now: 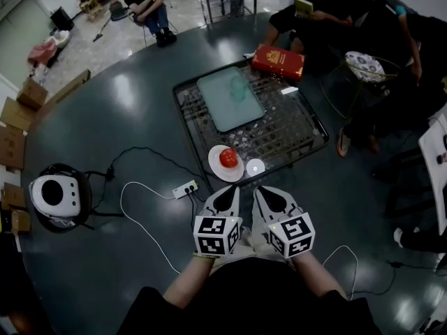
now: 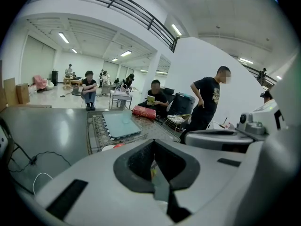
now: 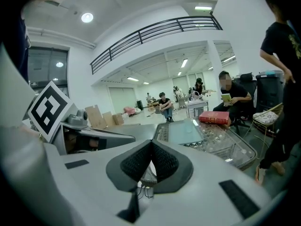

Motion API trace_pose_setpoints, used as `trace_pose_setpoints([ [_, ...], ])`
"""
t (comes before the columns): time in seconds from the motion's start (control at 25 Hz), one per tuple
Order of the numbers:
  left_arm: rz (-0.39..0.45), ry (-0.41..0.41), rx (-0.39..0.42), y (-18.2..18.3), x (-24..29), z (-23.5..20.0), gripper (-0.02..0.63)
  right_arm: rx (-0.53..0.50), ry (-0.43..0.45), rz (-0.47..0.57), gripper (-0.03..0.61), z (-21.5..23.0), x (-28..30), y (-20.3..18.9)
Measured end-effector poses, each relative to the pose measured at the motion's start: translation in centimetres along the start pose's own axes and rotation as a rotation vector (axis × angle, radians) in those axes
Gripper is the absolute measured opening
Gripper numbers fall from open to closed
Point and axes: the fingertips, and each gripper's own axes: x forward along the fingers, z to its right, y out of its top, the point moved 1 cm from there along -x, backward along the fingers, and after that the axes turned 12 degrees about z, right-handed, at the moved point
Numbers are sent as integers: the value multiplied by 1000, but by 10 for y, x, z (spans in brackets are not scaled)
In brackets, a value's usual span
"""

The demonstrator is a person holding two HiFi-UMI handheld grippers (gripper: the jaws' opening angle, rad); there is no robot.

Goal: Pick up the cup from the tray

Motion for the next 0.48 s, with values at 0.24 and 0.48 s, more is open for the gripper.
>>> trace_pose_setpoints([
  [0.24,3,33,-8,10,32,-13,11,-1,26,-10,9,26,27,6],
  [0.48,16,63,-18,27,76,-25,11,-19,58,-21,9,64,66,21],
])
